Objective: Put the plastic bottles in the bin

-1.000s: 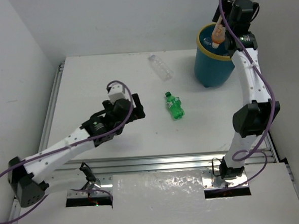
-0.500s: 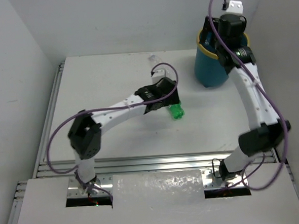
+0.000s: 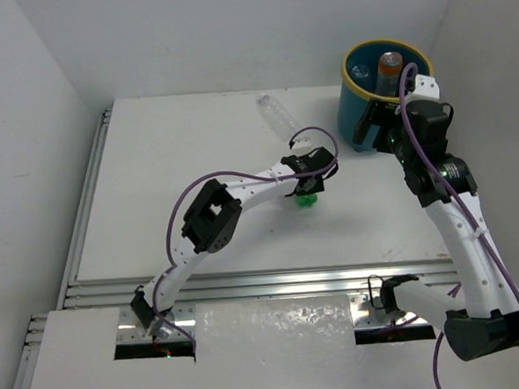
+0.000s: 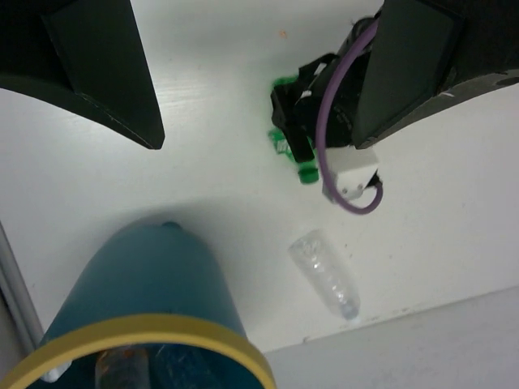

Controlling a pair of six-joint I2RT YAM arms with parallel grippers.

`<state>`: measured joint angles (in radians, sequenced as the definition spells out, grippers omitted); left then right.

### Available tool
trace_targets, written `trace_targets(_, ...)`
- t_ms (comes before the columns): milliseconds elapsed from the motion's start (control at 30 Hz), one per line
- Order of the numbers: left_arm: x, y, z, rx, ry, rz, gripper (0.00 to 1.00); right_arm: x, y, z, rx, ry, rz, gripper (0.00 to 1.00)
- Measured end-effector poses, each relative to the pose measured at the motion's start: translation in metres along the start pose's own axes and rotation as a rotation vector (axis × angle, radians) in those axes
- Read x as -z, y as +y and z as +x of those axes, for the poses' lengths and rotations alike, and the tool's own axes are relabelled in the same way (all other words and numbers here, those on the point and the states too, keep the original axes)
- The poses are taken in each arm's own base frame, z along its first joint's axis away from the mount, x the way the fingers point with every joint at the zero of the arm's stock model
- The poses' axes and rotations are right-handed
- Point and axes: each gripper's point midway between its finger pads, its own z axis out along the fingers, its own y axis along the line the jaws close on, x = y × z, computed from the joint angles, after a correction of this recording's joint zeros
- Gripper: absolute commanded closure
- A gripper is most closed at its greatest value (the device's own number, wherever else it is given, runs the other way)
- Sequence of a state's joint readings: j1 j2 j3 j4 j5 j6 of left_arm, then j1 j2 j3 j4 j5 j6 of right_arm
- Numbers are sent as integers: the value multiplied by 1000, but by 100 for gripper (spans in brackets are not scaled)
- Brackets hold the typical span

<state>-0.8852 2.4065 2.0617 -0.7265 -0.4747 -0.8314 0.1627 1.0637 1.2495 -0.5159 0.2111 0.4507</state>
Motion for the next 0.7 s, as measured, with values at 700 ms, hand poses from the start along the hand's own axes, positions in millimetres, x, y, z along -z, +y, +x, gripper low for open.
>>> trace_targets(700, 156, 72, 22, -90, -280, 526, 100, 15, 85, 154, -379, 352, -571, 1)
